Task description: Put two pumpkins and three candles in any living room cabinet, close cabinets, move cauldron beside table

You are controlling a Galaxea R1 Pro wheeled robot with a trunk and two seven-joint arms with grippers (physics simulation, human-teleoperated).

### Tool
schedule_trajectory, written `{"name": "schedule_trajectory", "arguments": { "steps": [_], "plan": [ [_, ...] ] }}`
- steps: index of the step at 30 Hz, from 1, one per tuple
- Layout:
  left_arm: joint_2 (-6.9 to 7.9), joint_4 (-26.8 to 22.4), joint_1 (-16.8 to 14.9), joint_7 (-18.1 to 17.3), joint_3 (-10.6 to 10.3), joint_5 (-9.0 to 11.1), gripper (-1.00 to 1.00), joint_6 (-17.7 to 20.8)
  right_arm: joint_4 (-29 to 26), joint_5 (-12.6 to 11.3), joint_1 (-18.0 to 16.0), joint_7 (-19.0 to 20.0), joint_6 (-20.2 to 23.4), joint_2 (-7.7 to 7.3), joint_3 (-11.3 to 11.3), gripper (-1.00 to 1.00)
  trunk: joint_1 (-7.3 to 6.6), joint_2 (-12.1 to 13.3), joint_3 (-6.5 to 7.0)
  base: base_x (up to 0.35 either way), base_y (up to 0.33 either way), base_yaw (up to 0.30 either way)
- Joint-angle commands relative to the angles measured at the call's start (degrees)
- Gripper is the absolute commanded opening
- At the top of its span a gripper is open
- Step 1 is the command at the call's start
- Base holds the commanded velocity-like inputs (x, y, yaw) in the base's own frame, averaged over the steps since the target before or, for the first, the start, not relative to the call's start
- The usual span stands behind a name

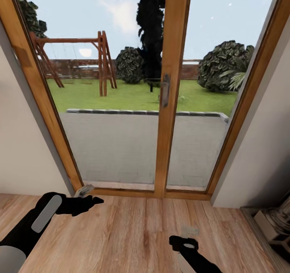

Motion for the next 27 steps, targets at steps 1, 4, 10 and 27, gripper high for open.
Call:
{"name": "schedule_trajectory", "arguments": {
  "steps": [1, 4, 10, 27],
  "plan": [
    [-0.02, -0.05, -0.04, -0.04, -0.11, 0.01, 1.0, 0.13, 0.8, -1.48, -0.06, -0.39, 0.34, -0.06, 0.41, 1.0, 0.23, -0.45, -0.24, 0.0, 0.0, 0.0],
    [-0.23, -0.05, -0.04, -0.1, -0.17, 0.14, 1.0, 0.17, 5.15, -3.22, -0.06, 0.21, 0.23, -0.05, 0.47, 1.0, 0.88, -1.66, -0.78, 0.0, 0.0, 0.0],
    [-0.82, -0.05, -0.04, 0.02, -0.24, 4.15, 1.0, 0.21, 8.79, -3.64, -0.06, 0.76, 0.01, -0.01, 0.57, 1.0, 2.2, -4.06, -1.86, 0.0, 0.0, 0.0],
    [-1.12, -0.14, 0.0, -0.09, -0.43, 5.14, 1.0, 0.41, 9.48, -3.64, -0.06, 0.85, -2.24, 0.0, 0.6, 1.0, 5.94, -10.88, -4.91, 0.0, 0.0, 0.0]
  ]
}}
